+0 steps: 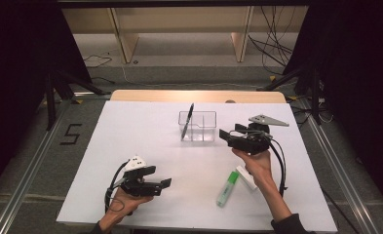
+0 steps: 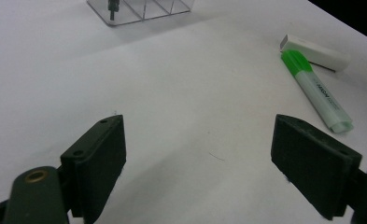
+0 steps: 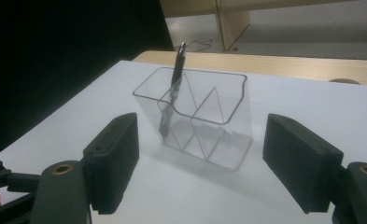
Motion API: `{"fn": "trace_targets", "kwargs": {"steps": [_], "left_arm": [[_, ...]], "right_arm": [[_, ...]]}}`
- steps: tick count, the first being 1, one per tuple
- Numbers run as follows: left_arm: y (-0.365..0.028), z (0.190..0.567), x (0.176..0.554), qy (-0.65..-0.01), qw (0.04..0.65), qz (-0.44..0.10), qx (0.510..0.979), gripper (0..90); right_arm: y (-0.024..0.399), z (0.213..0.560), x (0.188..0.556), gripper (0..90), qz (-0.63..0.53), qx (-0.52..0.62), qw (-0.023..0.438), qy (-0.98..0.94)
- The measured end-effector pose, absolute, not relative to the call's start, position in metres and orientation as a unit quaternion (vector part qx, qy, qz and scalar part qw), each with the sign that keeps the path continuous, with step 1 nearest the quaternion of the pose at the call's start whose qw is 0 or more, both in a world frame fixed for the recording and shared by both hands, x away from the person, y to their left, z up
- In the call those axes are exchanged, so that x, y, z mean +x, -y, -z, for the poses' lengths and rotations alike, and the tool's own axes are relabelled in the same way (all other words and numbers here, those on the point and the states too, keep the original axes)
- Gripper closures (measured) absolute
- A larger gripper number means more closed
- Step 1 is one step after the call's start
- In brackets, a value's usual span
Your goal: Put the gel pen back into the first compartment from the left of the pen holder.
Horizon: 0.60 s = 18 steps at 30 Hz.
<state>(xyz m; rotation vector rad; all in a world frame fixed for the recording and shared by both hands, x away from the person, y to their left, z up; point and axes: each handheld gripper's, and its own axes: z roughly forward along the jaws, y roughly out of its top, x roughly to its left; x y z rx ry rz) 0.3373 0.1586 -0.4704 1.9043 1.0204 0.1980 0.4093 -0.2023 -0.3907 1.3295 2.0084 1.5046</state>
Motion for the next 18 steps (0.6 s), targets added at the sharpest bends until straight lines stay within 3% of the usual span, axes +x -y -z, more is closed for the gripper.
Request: {"fn": "trace_targets", "kwargs": {"steps": [18], "left_arm": [[-0.145, 0.464, 0.332, -0.419, 0.458, -0.079, 0.780, 17.2]], "right_arm": [[0.239, 0.413, 0.359, 27.0, -0.516, 0.463, 0.162, -0.702]]}}
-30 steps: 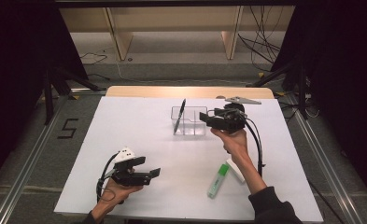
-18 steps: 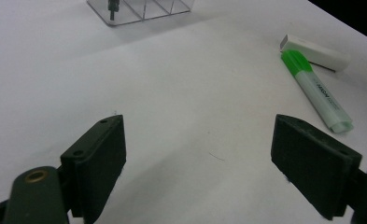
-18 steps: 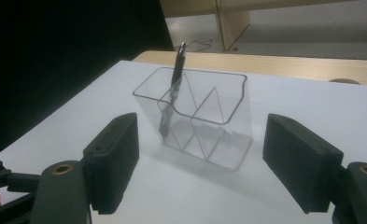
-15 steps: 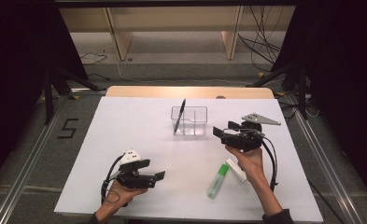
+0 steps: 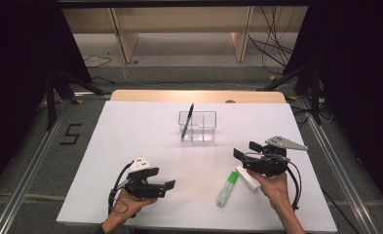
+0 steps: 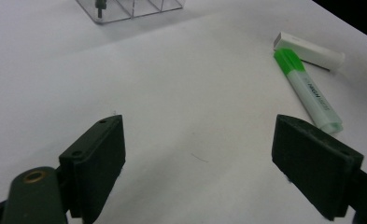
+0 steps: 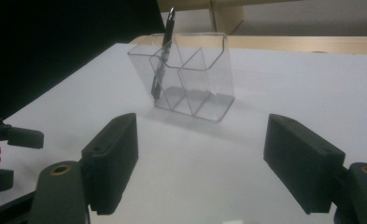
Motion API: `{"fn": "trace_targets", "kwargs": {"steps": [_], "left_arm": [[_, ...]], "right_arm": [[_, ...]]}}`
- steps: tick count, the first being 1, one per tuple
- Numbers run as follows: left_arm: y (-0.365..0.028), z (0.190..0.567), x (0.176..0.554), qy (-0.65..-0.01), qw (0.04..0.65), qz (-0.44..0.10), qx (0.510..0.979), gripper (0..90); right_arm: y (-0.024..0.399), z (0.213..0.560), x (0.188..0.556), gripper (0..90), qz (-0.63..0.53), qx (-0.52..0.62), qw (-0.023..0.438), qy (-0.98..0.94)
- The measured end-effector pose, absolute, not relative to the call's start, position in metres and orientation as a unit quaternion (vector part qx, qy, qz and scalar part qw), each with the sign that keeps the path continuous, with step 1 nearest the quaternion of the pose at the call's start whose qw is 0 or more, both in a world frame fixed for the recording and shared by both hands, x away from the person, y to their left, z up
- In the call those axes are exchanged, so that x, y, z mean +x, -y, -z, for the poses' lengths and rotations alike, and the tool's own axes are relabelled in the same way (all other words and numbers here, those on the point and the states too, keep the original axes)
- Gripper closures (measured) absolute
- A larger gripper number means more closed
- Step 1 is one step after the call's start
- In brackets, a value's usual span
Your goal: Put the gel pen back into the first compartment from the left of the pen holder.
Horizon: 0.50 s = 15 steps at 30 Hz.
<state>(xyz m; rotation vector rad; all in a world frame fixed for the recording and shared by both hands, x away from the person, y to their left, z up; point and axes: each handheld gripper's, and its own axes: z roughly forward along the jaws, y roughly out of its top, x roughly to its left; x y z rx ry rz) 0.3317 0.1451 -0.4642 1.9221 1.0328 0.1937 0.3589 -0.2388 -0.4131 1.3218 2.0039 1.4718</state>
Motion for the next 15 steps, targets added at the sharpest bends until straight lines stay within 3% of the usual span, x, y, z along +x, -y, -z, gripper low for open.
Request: {"fn": "trace_targets", "kwargs": {"steps": [15], "left_arm": [[-0.115, 0.460, 0.331, -0.400, 0.442, -0.056, 0.801, 17.1]], "right_arm": [[0.250, 0.424, 0.334, 25.8, -0.502, 0.462, 0.171, -0.710]]}}
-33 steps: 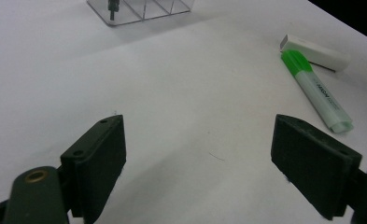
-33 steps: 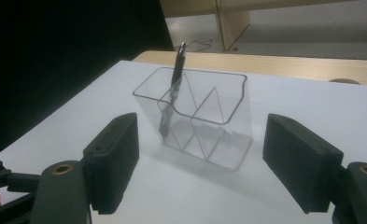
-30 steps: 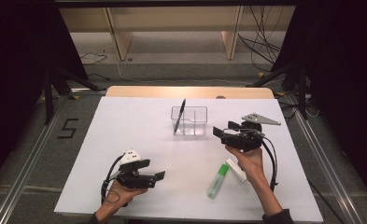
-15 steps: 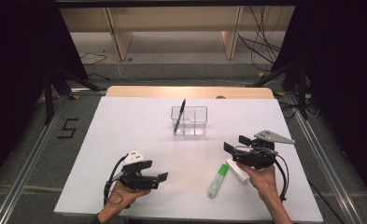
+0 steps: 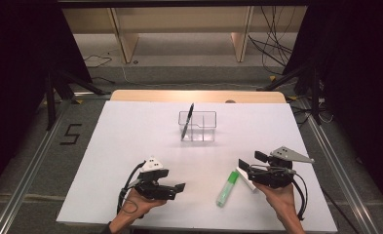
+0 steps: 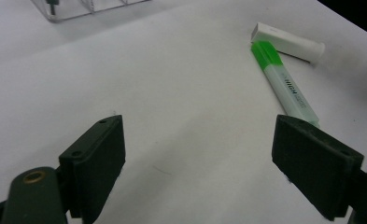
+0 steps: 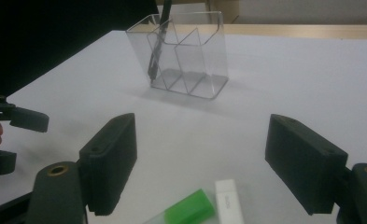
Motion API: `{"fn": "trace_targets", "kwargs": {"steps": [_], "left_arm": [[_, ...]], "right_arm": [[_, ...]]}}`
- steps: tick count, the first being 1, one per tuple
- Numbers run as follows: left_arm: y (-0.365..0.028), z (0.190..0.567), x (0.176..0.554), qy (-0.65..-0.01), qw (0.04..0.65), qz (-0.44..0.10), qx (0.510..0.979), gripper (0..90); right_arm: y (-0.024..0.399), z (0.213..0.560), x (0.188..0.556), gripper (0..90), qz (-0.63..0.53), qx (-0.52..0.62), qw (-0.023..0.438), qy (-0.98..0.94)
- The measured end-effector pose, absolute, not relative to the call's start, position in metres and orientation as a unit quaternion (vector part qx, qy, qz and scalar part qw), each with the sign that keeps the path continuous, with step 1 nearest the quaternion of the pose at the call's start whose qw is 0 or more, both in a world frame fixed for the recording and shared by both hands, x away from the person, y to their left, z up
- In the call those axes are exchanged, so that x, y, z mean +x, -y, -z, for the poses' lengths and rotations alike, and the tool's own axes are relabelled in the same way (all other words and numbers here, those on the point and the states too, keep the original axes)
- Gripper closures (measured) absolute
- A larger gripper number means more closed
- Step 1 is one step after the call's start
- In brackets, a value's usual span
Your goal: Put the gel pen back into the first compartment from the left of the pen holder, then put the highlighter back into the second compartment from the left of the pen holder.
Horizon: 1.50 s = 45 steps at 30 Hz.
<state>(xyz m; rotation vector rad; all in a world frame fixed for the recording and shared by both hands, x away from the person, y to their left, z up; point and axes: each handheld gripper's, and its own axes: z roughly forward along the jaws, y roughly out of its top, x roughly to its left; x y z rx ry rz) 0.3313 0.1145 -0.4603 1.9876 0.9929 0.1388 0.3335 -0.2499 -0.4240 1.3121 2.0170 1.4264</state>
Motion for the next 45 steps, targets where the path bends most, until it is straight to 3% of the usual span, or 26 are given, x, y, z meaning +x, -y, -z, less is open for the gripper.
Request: {"fn": "trace_targets", "kwargs": {"steps": [15, 19, 26, 38, 45], "left_arm": [[-0.081, 0.463, 0.337, -0.373, 0.423, -0.048, 0.824, 17.1], [-0.069, 0.459, 0.337, -0.367, 0.423, -0.017, 0.828, 17.1], [-0.042, 0.459, 0.336, -0.351, 0.402, -0.025, 0.845, 17.2], [0.009, 0.463, 0.329, -0.299, 0.387, -0.026, 0.872, 23.6], [0.023, 0.470, 0.323, -0.285, 0.361, -0.048, 0.887, 32.3]], "right_arm": [[0.260, 0.438, 0.315, 24.0, -0.492, 0.475, 0.170, -0.709], [0.264, 0.438, 0.310, 23.6, -0.492, 0.477, 0.174, -0.707], [0.269, 0.442, 0.304, 23.4, -0.491, 0.483, 0.172, -0.704], [0.280, 0.443, 0.293, 23.6, -0.491, 0.497, 0.177, -0.693], [0.281, 0.448, 0.290, 23.4, -0.491, 0.499, 0.169, -0.694]]}}
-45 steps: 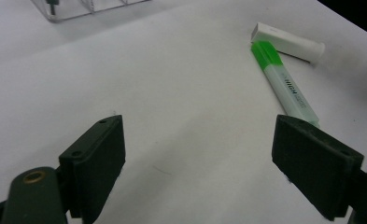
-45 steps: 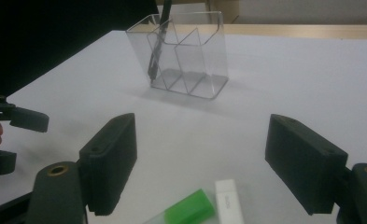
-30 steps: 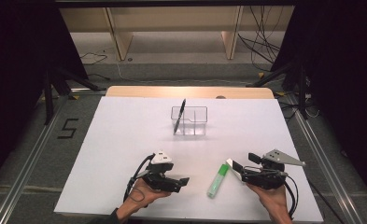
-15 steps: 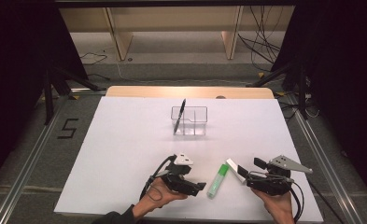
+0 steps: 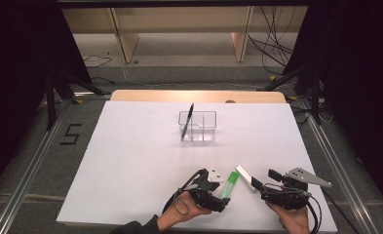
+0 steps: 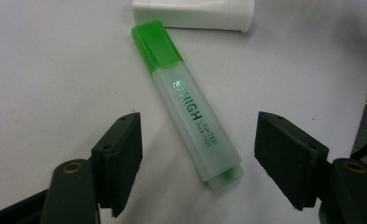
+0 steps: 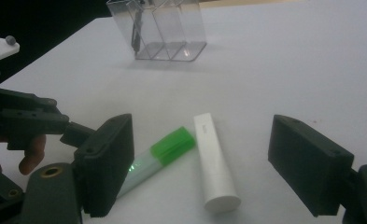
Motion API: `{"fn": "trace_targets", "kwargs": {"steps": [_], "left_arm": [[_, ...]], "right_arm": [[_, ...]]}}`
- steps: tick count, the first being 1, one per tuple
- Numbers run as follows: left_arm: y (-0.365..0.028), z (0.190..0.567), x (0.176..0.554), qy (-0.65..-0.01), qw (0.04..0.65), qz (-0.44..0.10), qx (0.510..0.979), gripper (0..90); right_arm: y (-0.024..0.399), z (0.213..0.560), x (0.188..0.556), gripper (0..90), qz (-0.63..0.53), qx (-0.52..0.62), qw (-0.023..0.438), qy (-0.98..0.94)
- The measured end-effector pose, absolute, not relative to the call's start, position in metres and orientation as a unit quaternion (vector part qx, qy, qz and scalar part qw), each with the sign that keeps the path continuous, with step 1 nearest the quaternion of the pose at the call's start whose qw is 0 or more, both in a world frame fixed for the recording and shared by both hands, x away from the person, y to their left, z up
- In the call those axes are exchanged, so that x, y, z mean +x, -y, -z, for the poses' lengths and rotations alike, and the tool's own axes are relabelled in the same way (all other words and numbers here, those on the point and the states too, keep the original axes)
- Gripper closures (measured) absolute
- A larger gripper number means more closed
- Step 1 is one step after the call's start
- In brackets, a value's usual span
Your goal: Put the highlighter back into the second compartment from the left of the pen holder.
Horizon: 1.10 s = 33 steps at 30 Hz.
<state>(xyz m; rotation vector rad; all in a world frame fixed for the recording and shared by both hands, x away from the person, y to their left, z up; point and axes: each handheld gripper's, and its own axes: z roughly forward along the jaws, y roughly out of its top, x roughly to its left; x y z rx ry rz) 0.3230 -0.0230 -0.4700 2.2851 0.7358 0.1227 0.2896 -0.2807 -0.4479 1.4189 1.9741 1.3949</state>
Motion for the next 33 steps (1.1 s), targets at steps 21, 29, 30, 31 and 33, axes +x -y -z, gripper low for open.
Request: {"fn": "trace_targets", "kwargs": {"steps": [21, 29, 30, 31, 33], "left_arm": [[0.039, 0.482, 0.321, -0.266, 0.338, -0.071, 0.900, 52.8], [0.038, 0.481, 0.322, -0.268, 0.333, -0.079, 0.901, 63.4], [0.038, 0.481, 0.322, -0.267, 0.332, -0.081, 0.901, 64.3], [0.038, 0.481, 0.322, -0.267, 0.333, -0.080, 0.901, 64.8], [0.037, 0.481, 0.322, -0.268, 0.333, -0.078, 0.901, 65.2]], "right_arm": [[0.280, 0.452, 0.285, 23.5, -0.493, 0.497, 0.159, -0.696], [0.279, 0.452, 0.286, 24.2, -0.493, 0.495, 0.159, -0.698], [0.279, 0.452, 0.286, 24.2, -0.493, 0.495, 0.160, -0.697], [0.279, 0.452, 0.286, 24.2, -0.493, 0.495, 0.160, -0.697], [0.279, 0.452, 0.286, 24.3, -0.493, 0.495, 0.159, -0.698]]}}
